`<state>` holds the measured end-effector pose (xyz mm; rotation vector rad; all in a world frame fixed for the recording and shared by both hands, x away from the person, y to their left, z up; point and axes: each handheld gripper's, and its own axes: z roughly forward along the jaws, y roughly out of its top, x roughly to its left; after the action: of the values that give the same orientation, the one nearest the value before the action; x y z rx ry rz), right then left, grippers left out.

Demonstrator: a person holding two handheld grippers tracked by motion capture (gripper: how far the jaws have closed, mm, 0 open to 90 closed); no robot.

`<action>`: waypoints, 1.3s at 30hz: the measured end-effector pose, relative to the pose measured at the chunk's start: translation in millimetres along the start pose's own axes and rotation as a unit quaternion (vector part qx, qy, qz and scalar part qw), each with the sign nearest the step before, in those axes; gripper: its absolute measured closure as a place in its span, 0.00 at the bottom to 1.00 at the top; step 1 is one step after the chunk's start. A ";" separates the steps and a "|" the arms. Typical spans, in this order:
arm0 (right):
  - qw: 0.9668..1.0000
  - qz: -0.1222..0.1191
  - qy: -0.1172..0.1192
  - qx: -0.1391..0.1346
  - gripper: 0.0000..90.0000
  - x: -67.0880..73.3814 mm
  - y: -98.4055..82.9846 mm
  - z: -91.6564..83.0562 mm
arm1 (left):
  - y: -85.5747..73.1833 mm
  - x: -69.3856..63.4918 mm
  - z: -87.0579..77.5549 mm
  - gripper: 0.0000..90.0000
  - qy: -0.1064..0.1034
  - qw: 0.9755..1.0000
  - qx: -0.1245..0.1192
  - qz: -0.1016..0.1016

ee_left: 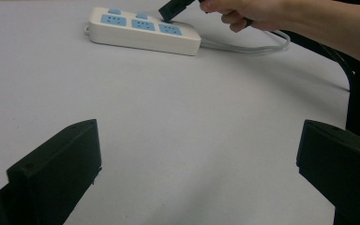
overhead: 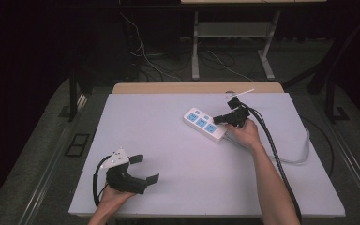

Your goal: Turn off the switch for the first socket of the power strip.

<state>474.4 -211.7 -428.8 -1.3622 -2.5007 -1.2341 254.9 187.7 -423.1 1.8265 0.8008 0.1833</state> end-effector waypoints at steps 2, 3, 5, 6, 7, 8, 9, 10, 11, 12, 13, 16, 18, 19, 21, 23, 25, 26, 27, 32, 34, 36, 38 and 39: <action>1.000 -0.003 -0.002 -0.004 1.00 0.5 -1.0 0.2 | -0.2 0.6 -0.5 0.00 0.001 1.000 0.000 -0.002; 1.000 -0.005 -0.004 -0.005 1.00 0.9 -1.4 0.4 | -0.2 0.9 -0.8 0.00 0.001 1.000 0.000 -0.002; 1.000 -0.004 -0.004 -0.003 1.00 0.6 -2.2 0.8 | -0.4 1.2 -1.0 0.00 0.002 1.000 -0.002 -0.004; 1.000 -0.003 -0.002 -0.007 1.00 0.2 -2.7 0.7 | -0.4 1.5 -1.2 0.00 0.003 1.000 -0.002 -0.005; 1.000 -0.003 0.000 -0.008 1.00 -0.6 -3.0 0.7 | -0.4 1.6 -1.1 0.00 0.003 1.000 -0.002 -0.005; 1.000 -0.003 0.001 -0.008 1.00 -0.6 -3.2 0.7 | -0.5 1.8 -1.1 0.00 0.003 1.000 -0.001 -0.005; 1.000 -0.007 0.001 -0.009 1.00 -0.6 -3.3 0.7 | -0.6 2.2 -0.9 0.00 0.003 1.000 0.000 -0.005; 1.000 -0.007 0.001 -0.009 1.00 -0.6 -3.3 0.7 | -0.7 2.5 -0.7 0.00 0.003 1.000 0.000 -0.005; 1.000 -0.008 0.000 -0.010 1.00 -0.3 -3.7 0.7 | -0.6 2.7 -0.7 0.00 0.003 1.000 0.000 -0.005; 1.000 -0.007 0.001 -0.011 1.00 -0.5 -4.1 0.6 | -0.7 2.9 -0.8 0.00 0.004 1.000 0.000 -0.006; 1.000 -0.008 0.002 -0.012 1.00 -0.8 -4.3 0.5 | -0.7 3.0 -0.8 0.00 0.004 1.000 0.000 -0.006; 1.000 -0.019 -0.007 -0.017 1.00 1.4 -4.8 0.5 | -0.8 3.6 -0.8 0.00 0.005 1.000 0.001 -0.006; 1.000 -0.020 -0.009 -0.017 1.00 2.1 -4.6 0.7 | -1.1 4.3 -0.6 0.00 0.004 1.000 0.001 -0.006; 1.000 -0.018 -0.005 -0.015 1.00 2.0 -3.8 0.5 | -1.3 5.0 -0.1 0.00 0.004 1.000 0.003 -0.007; 1.000 -0.016 -0.004 -0.026 1.00 1.2 -2.1 -4.0 | -1.3 5.2 0.1 0.00 0.004 1.000 0.003 -0.007; 1.000 -0.019 -0.006 -0.023 1.00 0.8 -1.8 -5.3 | -1.4 5.5 0.5 0.00 0.005 1.000 0.006 -0.008; 0.999 -0.015 -0.001 -0.032 1.00 -1.1 -1.9 -11.5 | -1.5 6.3 1.0 0.00 0.005 1.000 0.011 -0.008; 0.999 -0.015 0.001 -0.036 1.00 -1.0 -1.2 -13.9 | -1.5 6.4 1.0 0.00 0.005 1.000 0.011 -0.008; 0.999 -0.017 0.001 -0.039 1.00 -0.5 -0.4 -16.3 | -1.5 6.4 1.0 0.00 0.005 1.000 0.011 -0.008; 0.999 -0.022 0.004 -0.044 1.00 1.9 2.1 -24.4 | -1.3 6.6 1.1 0.00 0.006 1.000 0.011 -0.009; 0.999 -0.024 0.002 -0.045 1.00 2.2 2.4 -28.6 | -1.2 6.2 1.0 0.00 0.006 1.000 0.011 -0.009; 0.999 -0.025 0.000 -0.046 1.00 3.0 2.7 -33.7 | -0.9 5.8 0.8 0.00 0.006 1.000 0.010 -0.009; 0.998 -0.028 -0.003 -0.048 1.00 4.5 3.3 -39.6 | -0.6 5.4 0.1 0.00 0.007 1.000 0.009 -0.008; 0.998 -0.029 -0.004 -0.049 1.00 5.6 3.7 -42.7 | -0.5 5.2 -0.2 0.00 0.006 1.000 0.008 -0.008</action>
<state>460.1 -234.8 -395.2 -1.3248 -2.5329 -1.3826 258.5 191.0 -424.7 1.8348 0.8279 0.1785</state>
